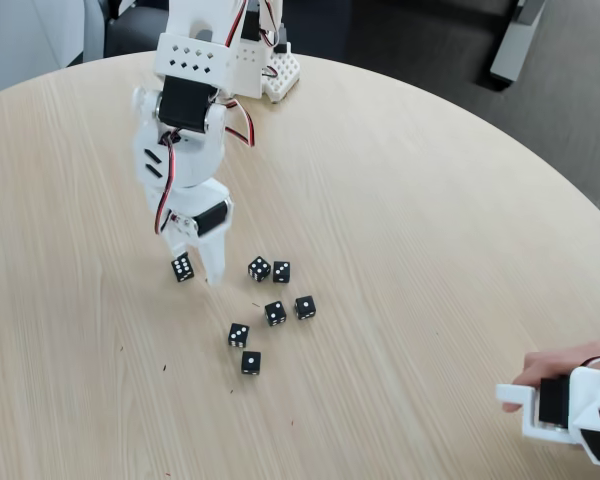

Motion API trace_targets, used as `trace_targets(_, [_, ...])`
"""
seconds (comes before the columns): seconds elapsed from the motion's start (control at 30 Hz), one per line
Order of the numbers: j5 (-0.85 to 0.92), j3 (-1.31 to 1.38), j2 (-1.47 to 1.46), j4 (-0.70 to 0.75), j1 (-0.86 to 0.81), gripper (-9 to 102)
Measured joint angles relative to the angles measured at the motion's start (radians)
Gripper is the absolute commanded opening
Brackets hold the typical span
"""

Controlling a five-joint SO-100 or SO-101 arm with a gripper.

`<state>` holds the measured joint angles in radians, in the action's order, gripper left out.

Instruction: Pick up the dice with number 6

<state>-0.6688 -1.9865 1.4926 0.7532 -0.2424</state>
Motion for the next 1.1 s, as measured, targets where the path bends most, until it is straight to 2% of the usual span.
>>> trace_targets(0.63, [-0.38,0.011,-0.017,-0.005,-0.002,14])
trace_targets(1.0, [-0.454,0.011,-0.017,-0.008,-0.002,0])
trace_targets(1.1, [-0.459,0.011,-0.017,-0.008,-0.002,0])
